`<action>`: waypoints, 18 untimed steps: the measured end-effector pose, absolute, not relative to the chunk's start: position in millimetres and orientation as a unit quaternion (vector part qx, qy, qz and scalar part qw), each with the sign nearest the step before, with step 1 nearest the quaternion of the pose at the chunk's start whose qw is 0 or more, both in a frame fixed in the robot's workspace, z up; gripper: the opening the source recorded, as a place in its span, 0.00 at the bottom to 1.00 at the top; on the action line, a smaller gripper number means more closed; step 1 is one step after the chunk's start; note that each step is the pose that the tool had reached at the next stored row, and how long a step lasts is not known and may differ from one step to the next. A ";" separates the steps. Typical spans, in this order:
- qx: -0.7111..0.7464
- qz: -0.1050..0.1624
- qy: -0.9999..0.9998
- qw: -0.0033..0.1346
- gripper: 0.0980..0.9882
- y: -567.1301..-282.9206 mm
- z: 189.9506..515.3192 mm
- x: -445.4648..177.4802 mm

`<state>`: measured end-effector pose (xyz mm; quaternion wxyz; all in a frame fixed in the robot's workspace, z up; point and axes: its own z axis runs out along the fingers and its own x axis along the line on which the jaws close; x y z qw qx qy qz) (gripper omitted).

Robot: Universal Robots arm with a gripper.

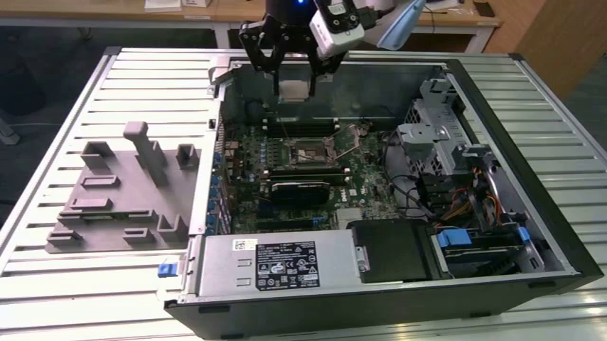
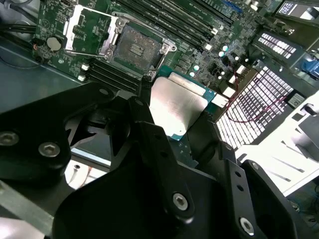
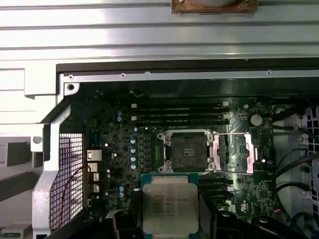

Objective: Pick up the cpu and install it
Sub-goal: 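Pick up the cpu and move it towards the insertion slot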

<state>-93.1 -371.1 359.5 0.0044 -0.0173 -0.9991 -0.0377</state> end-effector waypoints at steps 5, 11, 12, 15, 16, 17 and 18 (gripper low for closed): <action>-0.017 -0.038 -0.999 0.004 0.50 -371.1 355.4 -90.1; -0.017 -0.038 -0.999 0.004 0.50 -371.1 350.3 -86.9; -0.017 -0.038 -0.999 0.004 0.50 -371.1 349.2 -86.2; -0.017 -0.038 -0.999 0.004 0.50 -371.1 346.3 -84.5; -0.017 -0.038 -0.999 0.004 0.50 -371.1 345.4 -83.9; -0.017 -0.038 -0.999 0.004 0.50 -371.1 344.5 -83.3; -0.017 -0.038 -0.999 0.004 0.50 -371.1 343.4 -82.7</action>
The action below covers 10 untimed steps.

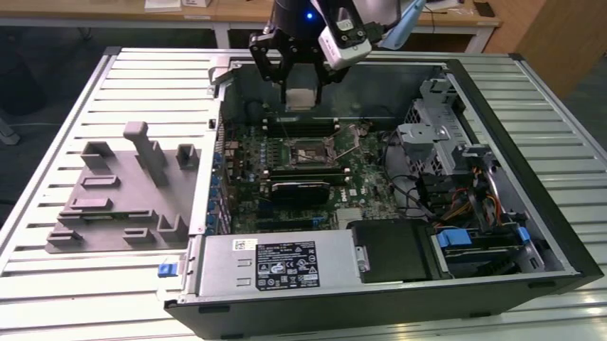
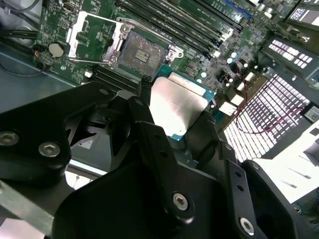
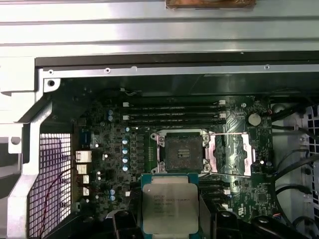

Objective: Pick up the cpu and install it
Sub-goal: 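Pick up the cpu and move it towards the insertion slot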

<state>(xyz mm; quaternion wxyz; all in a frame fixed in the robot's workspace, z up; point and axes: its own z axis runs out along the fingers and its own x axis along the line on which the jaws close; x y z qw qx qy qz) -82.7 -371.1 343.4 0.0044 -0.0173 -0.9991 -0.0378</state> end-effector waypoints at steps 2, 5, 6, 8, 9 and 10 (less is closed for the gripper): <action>-0.017 -0.038 -0.999 0.004 0.50 -371.1 341.4 -81.5; -0.017 -0.038 -0.999 0.004 0.50 -371.1 338.2 -80.1; -0.017 -0.038 -0.999 0.004 0.50 -371.1 336.8 -79.6; -0.017 -0.038 -0.999 0.004 0.50 -371.1 333.6 -78.1; -0.017 -0.038 -0.999 0.004 0.50 -371.1 331.9 -77.4; -0.017 -0.038 -0.999 0.004 0.50 -371.1 330.1 -76.7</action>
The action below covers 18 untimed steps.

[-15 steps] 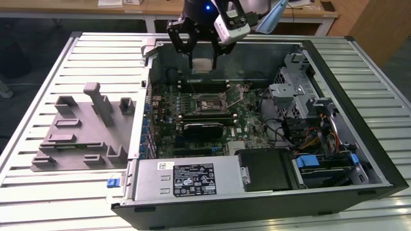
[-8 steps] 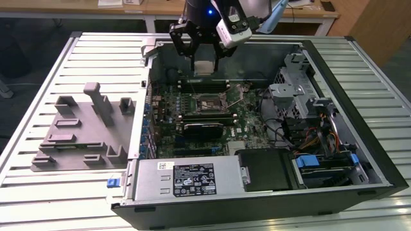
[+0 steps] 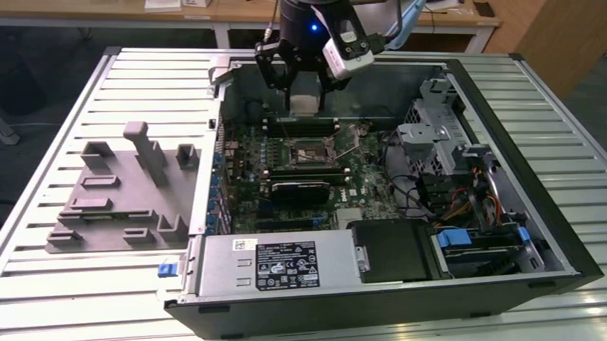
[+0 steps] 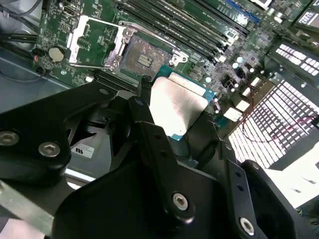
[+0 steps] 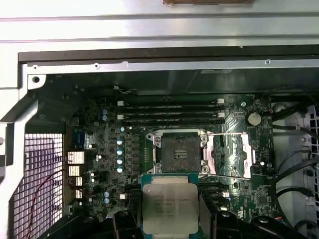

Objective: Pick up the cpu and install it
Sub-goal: 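Pick up the cpu and move it towards the insertion slot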

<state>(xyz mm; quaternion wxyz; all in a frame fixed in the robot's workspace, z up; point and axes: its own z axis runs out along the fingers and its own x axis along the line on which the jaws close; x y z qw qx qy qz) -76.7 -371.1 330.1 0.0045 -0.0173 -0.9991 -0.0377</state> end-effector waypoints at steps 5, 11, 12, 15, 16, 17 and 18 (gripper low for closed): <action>-0.017 -0.038 -0.999 0.005 0.50 -371.1 320.9 -74.4; -0.017 -0.038 -0.999 0.005 0.50 -371.1 310.1 -74.1; -0.017 -0.038 -0.999 0.005 0.50 -371.1 308.3 -74.0; -0.017 -0.038 -0.999 0.005 0.50 -371.1 302.7 -73.0; -0.017 -0.038 -0.999 0.005 0.50 -371.1 301.0 -72.2; -0.017 -0.038 -0.999 0.005 0.50 -371.1 299.2 -71.0; -0.017 -0.038 -0.999 0.005 0.50 -371.0 297.3 -69.6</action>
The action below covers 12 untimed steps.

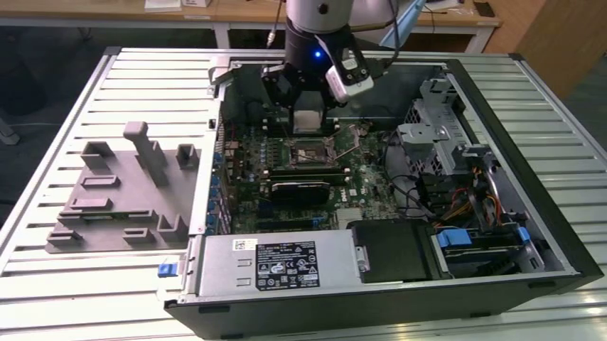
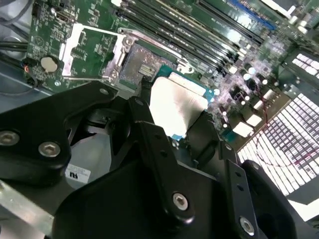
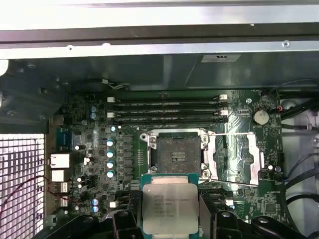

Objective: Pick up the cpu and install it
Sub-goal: 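Pick up the cpu and move it towards the insertion slot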

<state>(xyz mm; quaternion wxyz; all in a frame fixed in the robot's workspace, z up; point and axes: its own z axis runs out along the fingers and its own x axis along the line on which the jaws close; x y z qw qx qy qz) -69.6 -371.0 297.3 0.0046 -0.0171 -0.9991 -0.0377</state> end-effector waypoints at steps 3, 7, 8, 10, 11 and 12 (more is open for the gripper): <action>-0.017 -0.038 -0.999 0.005 0.50 -370.7 291.8 -66.2; -0.017 -0.038 -0.999 0.005 0.50 -370.5 284.5 -62.3; -0.017 -0.038 -0.999 0.005 0.50 -370.5 282.8 -61.9; -0.017 -0.038 -0.999 0.005 0.50 -370.5 279.1 -61.6; -0.017 -0.038 -0.999 0.005 0.50 -370.5 277.3 -61.6; -0.017 -0.038 -0.999 0.005 0.50 -370.5 275.4 -61.6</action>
